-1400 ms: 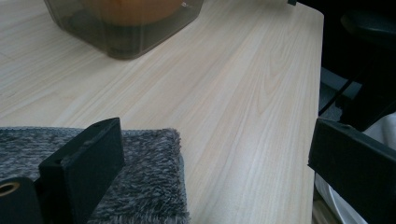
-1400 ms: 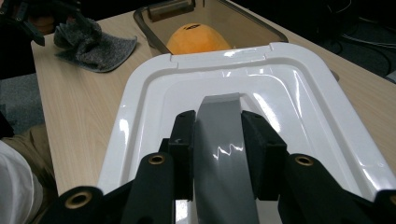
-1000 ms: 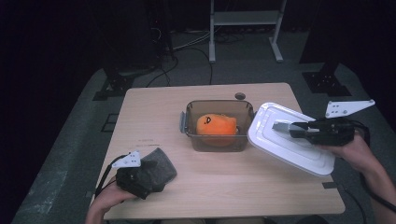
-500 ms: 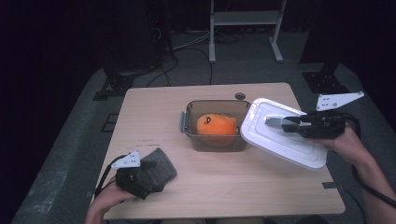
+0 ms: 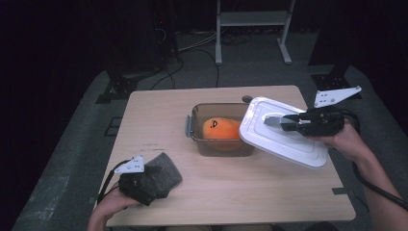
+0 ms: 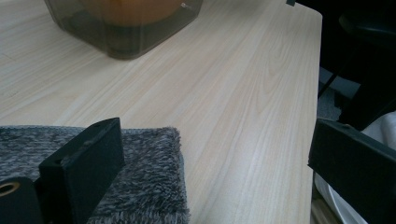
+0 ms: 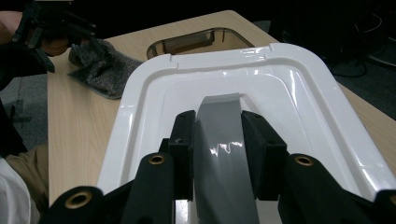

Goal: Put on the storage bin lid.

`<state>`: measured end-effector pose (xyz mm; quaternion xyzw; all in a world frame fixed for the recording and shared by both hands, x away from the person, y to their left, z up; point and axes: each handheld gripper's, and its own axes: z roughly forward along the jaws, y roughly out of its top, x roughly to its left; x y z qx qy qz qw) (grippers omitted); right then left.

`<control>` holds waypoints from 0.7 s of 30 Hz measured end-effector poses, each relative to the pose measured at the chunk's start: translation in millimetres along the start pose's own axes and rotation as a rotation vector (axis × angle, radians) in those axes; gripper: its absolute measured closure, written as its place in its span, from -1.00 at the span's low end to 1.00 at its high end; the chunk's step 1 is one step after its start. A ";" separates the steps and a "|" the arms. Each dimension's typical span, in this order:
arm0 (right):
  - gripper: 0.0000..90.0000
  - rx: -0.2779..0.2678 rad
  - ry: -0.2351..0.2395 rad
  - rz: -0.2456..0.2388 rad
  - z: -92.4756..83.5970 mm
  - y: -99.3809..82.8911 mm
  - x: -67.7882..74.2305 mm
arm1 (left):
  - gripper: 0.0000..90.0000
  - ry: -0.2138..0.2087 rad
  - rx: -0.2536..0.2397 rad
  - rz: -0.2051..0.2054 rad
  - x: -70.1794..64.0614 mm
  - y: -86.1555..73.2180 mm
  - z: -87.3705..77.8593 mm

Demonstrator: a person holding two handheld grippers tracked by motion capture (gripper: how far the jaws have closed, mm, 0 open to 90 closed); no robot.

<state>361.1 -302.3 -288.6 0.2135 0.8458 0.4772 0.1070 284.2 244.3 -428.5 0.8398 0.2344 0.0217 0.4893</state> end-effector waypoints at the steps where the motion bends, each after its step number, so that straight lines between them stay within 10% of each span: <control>1: 0.46 0.000 0.003 -0.003 0.9 1.9 -0.1 | -0.94 0.000 0.000 -0.001 0.2 -0.1 -0.1; 21: 0.46 0.002 0.040 -0.037 26.4 33.1 -1.5 | -0.94 0.005 -0.005 -0.003 0.6 -1.0 -1.9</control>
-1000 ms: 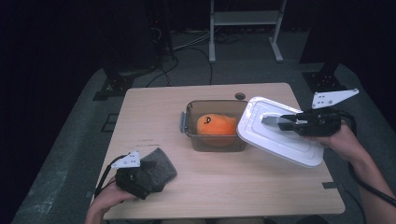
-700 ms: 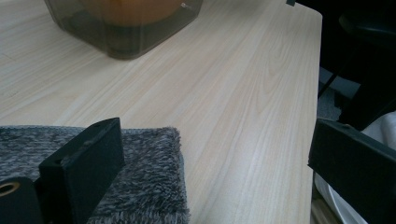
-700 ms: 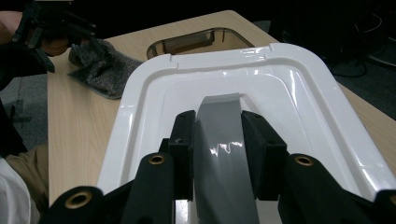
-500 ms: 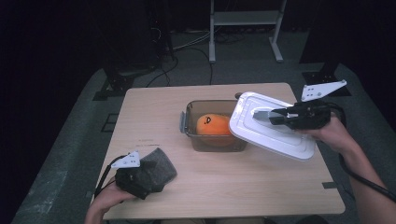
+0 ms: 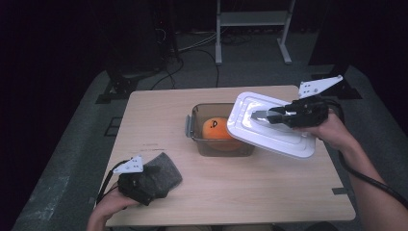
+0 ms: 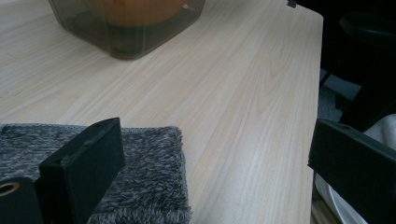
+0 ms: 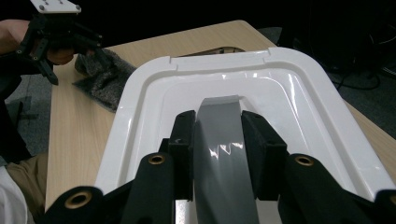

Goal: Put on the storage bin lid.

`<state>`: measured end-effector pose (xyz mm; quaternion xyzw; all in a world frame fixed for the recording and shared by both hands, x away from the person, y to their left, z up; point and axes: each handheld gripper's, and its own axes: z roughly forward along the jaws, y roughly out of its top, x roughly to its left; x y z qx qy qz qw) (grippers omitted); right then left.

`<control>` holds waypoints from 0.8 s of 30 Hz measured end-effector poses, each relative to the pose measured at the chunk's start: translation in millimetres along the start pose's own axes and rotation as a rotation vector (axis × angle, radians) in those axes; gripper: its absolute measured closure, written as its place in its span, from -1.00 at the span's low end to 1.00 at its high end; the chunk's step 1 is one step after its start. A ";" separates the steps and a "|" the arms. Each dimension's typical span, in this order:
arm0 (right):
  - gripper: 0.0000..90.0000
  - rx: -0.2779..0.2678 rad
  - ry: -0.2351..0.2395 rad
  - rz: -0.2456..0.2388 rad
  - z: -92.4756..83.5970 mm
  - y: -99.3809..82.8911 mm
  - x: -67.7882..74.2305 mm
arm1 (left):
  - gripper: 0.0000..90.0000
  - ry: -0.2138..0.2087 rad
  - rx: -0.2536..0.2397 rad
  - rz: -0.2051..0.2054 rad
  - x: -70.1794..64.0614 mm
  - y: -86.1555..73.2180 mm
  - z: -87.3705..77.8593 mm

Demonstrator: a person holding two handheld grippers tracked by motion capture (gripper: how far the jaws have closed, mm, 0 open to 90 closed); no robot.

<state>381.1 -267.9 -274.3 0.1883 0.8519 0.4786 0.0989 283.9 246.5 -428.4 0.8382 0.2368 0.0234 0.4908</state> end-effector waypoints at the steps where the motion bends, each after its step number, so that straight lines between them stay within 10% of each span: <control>1: 0.46 0.001 0.002 -0.002 1.5 1.5 0.0 | -0.94 0.000 -0.001 0.001 0.0 0.0 0.1; 24: 0.46 0.010 0.056 -0.051 38.8 27.5 -8.8 | -0.94 -0.003 0.005 0.004 0.0 -0.4 0.7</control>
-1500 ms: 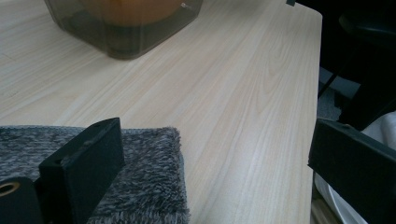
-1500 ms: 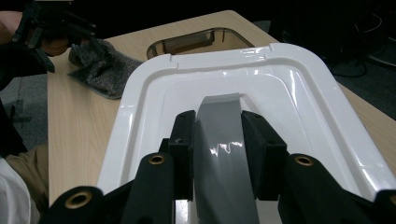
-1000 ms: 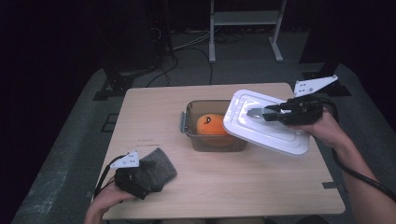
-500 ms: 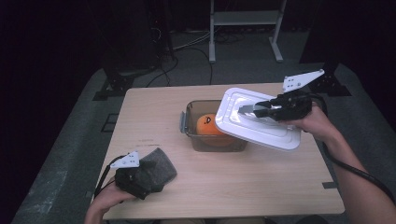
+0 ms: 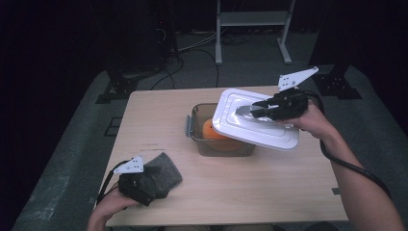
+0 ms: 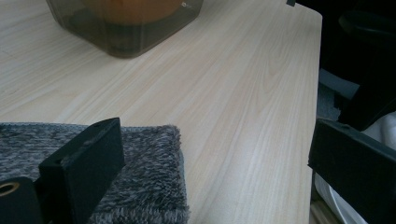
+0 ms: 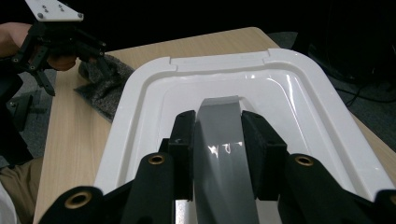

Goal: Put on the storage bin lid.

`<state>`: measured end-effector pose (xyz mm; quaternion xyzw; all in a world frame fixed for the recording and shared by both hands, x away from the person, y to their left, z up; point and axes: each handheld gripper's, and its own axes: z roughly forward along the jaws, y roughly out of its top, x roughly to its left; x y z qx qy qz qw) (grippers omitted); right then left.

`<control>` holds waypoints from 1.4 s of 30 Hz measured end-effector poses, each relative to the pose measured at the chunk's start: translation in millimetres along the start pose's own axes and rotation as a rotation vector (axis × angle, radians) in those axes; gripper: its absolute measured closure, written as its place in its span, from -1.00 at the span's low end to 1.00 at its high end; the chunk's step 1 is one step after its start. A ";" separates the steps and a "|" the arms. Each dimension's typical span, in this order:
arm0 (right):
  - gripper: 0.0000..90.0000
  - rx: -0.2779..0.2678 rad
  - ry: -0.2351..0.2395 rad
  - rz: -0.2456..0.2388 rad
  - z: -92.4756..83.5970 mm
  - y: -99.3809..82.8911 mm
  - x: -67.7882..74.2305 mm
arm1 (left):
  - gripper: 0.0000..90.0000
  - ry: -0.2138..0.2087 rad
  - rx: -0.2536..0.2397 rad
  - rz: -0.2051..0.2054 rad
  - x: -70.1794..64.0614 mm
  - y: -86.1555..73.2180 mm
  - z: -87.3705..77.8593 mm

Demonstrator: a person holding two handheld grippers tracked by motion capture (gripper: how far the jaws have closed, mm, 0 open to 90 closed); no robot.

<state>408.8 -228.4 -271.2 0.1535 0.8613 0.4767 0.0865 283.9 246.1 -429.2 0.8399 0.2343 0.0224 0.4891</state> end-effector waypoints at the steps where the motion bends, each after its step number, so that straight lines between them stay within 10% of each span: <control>1: 0.46 0.001 0.004 0.001 2.0 0.6 -0.5 | -0.94 0.000 0.000 0.000 0.0 0.0 0.0; 42: 0.46 0.037 0.131 -0.029 72.6 16.7 -26.0 | -0.94 -0.006 -0.001 -0.012 1.2 -1.6 0.2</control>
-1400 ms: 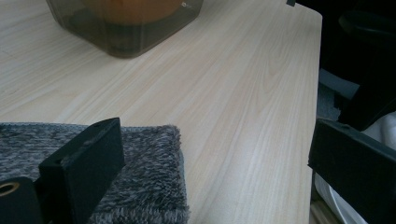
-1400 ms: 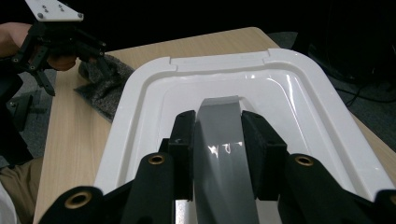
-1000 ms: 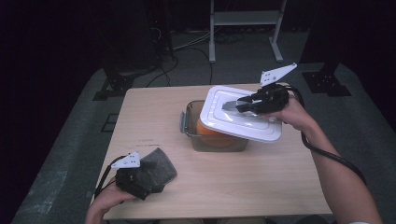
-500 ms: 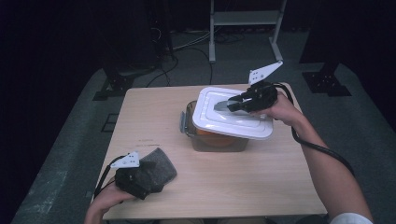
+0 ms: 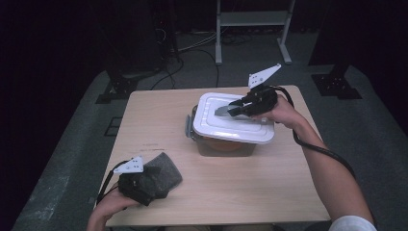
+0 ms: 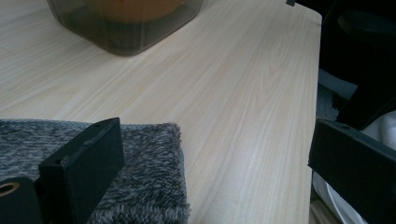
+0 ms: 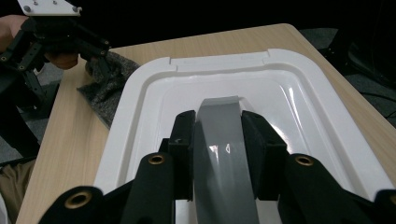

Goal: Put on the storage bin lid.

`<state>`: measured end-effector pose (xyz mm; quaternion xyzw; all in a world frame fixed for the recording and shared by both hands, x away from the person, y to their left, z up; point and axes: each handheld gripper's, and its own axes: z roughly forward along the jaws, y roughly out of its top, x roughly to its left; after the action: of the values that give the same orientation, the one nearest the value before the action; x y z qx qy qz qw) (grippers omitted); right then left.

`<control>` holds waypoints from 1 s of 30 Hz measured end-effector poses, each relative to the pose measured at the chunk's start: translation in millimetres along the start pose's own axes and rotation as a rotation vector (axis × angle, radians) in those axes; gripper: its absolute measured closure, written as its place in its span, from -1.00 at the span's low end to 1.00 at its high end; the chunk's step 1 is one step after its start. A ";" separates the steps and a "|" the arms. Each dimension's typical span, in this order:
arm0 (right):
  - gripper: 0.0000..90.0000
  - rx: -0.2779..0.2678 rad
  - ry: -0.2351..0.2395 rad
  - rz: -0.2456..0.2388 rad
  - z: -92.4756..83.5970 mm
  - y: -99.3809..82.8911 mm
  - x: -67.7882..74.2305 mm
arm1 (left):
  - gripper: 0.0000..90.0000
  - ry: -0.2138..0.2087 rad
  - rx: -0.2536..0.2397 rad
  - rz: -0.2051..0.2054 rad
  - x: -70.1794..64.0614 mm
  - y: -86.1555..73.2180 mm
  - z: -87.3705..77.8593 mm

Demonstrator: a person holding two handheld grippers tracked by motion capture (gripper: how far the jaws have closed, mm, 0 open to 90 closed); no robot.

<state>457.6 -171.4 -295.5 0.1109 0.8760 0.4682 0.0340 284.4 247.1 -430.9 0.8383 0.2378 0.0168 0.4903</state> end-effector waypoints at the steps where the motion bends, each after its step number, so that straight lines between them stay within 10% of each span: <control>1: 0.46 0.002 0.002 0.000 1.7 -0.1 -1.0 | -0.94 0.001 -0.001 0.001 0.2 -0.1 -0.1; 30: 0.45 0.031 0.058 0.024 39.1 -15.9 -20.3 | -0.94 0.003 -0.002 -0.006 1.6 -1.6 -2.7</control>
<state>481.2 -152.8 -331.4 0.1081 0.8824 0.4578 0.0011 284.5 250.6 -431.2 0.8371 0.2412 0.0170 0.4908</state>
